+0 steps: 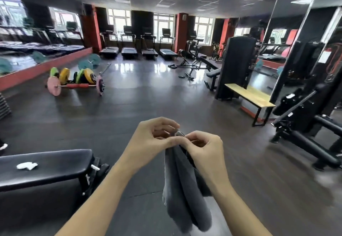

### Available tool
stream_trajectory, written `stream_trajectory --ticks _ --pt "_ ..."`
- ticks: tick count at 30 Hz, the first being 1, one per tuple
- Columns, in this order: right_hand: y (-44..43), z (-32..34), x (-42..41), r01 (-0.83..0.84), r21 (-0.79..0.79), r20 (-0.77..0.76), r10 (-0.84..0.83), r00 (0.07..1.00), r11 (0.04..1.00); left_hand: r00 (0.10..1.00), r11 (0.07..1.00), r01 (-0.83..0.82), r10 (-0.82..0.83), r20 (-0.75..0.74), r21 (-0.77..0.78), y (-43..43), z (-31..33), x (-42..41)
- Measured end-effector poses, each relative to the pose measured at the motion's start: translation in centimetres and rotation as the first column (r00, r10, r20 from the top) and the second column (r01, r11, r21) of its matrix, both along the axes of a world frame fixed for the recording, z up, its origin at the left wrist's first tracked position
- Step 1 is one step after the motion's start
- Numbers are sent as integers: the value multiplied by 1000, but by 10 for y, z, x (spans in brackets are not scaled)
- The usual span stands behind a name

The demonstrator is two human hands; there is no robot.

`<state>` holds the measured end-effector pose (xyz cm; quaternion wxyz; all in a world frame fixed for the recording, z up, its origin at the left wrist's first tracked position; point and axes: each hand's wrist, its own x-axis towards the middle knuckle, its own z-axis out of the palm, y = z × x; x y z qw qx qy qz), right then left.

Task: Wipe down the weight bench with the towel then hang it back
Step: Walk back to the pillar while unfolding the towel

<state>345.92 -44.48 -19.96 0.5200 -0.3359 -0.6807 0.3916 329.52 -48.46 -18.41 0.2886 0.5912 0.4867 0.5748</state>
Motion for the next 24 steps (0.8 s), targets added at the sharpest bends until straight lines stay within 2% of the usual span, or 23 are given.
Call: stream_trajectory --ticks 3,8,12,15,17,21,24 --pt "65 -3 -37 -70 7 13 70 997 998 999 998 -20 22 -34 54 61 0 -38" --pt "170 -1 -108 -125 39 80 121 989 991 996 998 -46 49 -77 38 166 21 -120" --pt "243 -17 -166 -79 -41 140 84 986 996 991 995 -65 73 -111 77 242 41 -172" --pt "296 -33 -198 -51 -48 257 62 965 998 984 983 -136 149 -101 124 293 52 -212" --pt "338 -40 -217 -27 -65 283 44 958 998 975 974 -173 191 -112 147 328 57 -240" --pt "452 -27 -249 3 -76 289 19 957 997 925 931 -292 333 -184 219 404 60 -300" --pt "541 1 -272 -65 -68 176 76 981 996 858 882 -392 453 -241 263 462 54 -350"
